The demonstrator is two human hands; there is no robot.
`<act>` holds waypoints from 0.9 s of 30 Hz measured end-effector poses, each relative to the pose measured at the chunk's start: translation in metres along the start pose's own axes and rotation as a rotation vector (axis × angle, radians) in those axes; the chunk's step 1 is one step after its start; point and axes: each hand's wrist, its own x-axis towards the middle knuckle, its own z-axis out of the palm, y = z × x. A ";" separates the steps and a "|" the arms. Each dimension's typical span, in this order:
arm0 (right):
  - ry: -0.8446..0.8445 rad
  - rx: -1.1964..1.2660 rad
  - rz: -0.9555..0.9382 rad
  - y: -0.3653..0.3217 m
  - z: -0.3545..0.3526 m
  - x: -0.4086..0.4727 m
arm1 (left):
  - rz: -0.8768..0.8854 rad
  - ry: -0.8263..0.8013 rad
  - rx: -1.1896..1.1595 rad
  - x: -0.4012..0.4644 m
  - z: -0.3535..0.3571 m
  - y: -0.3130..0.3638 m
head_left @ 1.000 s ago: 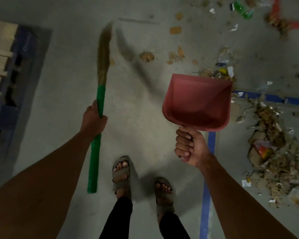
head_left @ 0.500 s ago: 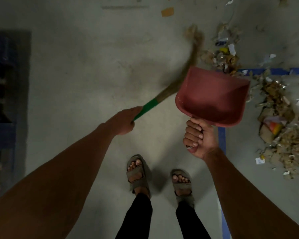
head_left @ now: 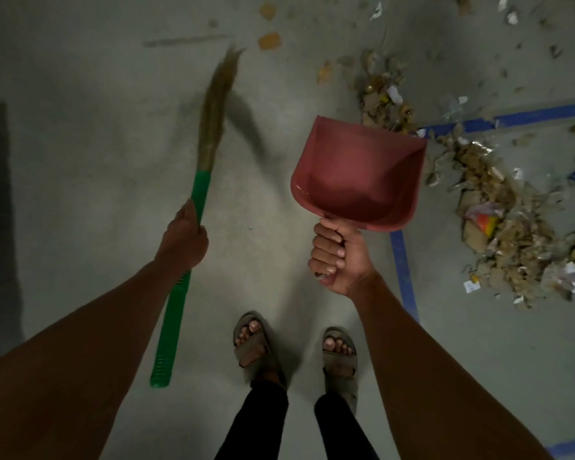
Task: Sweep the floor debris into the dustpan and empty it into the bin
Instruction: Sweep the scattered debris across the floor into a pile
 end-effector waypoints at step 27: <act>0.097 0.129 -0.140 -0.014 -0.059 -0.094 | 0.565 0.087 0.148 -0.008 0.034 0.074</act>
